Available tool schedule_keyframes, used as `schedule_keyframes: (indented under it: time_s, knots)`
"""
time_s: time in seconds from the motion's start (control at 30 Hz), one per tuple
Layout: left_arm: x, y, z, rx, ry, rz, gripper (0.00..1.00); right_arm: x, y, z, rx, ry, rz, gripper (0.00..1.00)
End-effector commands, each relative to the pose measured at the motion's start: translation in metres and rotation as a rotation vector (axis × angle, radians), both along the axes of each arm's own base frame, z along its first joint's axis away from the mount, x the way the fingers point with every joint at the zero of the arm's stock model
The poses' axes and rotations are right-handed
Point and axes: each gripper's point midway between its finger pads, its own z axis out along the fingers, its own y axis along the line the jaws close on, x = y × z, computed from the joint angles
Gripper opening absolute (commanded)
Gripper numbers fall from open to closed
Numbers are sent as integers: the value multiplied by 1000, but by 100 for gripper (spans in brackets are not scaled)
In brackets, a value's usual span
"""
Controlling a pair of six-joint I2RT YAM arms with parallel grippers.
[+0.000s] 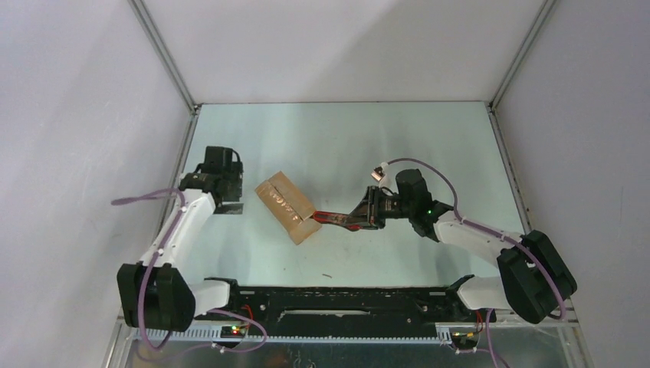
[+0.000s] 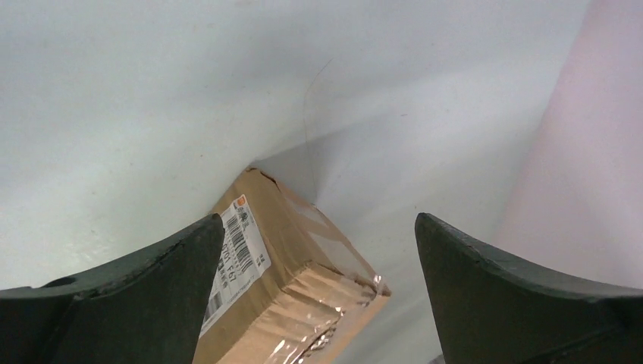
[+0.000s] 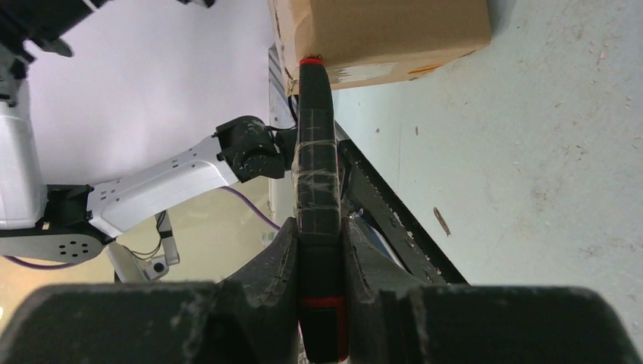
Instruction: Unpack the express box
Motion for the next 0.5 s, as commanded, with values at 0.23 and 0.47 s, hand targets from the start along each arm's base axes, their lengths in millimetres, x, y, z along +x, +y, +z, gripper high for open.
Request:
schedule_keyframes:
  time_s: [0.23,0.47]
  knots:
    - [-79,-20,39,229,97,-418,100,6,-16,-32,-158,35,-93,0]
    - [-75,-66,35,178,-133,-639,100,5,-17,-36,-175,32,-93,0]
